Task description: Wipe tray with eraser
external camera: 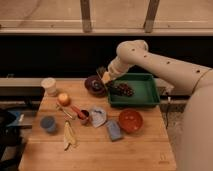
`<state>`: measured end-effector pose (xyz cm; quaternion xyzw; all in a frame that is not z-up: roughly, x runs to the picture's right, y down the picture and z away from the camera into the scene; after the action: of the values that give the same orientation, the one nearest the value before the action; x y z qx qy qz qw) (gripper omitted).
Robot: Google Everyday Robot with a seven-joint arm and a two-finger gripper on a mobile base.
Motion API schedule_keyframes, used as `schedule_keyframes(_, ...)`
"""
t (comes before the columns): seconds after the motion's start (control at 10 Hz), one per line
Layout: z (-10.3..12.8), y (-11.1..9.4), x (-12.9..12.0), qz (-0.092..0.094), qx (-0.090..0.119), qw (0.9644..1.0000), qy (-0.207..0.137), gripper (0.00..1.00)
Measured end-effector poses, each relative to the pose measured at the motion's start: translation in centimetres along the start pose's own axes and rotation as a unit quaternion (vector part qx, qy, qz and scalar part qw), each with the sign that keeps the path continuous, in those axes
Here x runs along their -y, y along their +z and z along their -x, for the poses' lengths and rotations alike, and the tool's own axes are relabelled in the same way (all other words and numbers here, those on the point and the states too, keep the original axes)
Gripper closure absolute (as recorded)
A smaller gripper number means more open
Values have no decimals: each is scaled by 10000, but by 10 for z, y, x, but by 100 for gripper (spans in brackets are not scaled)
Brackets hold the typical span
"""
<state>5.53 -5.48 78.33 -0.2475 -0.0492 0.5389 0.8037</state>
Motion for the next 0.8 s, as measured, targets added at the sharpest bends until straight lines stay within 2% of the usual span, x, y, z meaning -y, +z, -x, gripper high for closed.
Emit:
schedule_keyframes(0.2, -26, -13, 29, -126, 98, 9985, 521, 89)
schedule_keyframes(0.4, -53, -15, 50, -175, 172, 9936, 1105, 89)
schedule_keyframes(0.6, -86, -10, 79, -178, 253, 9837, 1772, 89)
schedule_keyframes(0.7, -100, -7, 91, -183, 295, 9775, 2080, 89)
schedule_keyframes(0.8, -109, -9, 98, -196, 334, 9736, 2251, 89)
